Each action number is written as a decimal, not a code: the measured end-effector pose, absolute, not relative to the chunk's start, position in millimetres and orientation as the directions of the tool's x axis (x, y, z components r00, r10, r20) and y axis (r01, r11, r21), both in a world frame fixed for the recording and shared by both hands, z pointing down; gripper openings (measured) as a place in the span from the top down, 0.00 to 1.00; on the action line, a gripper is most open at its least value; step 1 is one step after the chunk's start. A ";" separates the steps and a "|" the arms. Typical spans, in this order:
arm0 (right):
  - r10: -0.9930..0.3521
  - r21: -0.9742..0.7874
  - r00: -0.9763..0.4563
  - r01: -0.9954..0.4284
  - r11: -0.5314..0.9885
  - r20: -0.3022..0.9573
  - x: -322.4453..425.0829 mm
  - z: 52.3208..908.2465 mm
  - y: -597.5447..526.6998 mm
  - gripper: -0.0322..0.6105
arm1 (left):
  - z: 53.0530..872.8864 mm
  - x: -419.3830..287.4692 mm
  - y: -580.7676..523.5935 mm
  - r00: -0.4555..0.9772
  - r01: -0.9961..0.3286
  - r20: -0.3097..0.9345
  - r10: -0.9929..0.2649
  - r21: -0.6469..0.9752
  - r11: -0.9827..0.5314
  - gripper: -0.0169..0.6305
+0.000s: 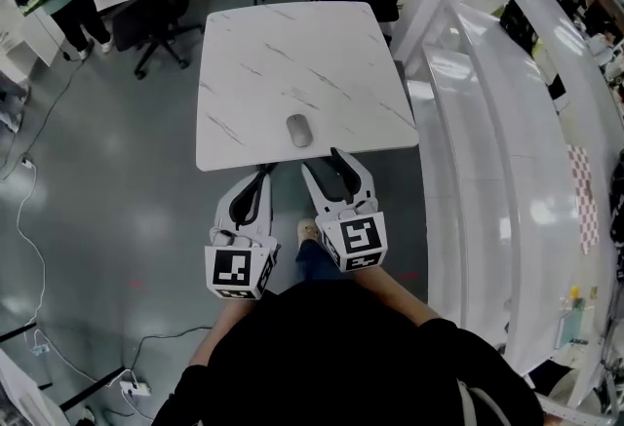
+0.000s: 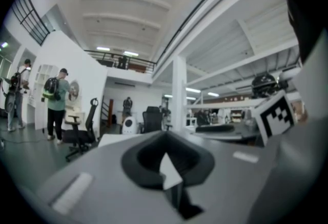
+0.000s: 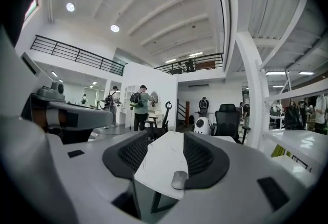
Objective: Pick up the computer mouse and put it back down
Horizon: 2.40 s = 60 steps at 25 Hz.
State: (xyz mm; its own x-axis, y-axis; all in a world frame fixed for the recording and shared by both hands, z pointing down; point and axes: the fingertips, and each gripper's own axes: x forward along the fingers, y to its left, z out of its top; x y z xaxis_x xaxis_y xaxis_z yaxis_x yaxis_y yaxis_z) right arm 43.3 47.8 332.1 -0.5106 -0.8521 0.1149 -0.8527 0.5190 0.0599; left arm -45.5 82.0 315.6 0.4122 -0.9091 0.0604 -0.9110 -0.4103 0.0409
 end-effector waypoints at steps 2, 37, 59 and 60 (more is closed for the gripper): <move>-0.845 0.054 -0.518 -0.848 0.528 0.129 41.3 335.7 25.4 0.66 | 316.0 -46.5 62.1 0.402 -0.915 0.065 -0.913 0.042 -0.400 0.96; -0.727 -0.037 -0.540 -0.812 0.582 0.424 18.7 452.7 -124.9 0.63 | 397.3 -55.4 -115.4 0.388 -0.921 0.233 -0.892 0.089 -0.378 0.96; -0.685 -0.052 -0.419 -0.871 0.488 0.597 13.8 550.3 -137.8 0.60 | 468.3 -47.4 -116.9 0.460 -0.887 0.323 -0.827 0.143 -0.438 0.96; -0.676 -0.053 -0.412 -0.874 0.484 0.611 14.0 555.8 -138.0 0.60 | 471.2 -47.0 -117.0 0.462 -0.887 0.329 -0.824 0.145 -0.439 0.96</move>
State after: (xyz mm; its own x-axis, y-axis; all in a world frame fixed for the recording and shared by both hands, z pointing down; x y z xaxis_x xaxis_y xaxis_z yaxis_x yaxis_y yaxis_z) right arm 14.0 -138.0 555.8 -0.4116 -0.6762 0.6109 -0.8737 0.4836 -0.0534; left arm -47.0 -117.0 471.2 0.4618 -0.8236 0.3292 -0.8866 -0.4390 0.1453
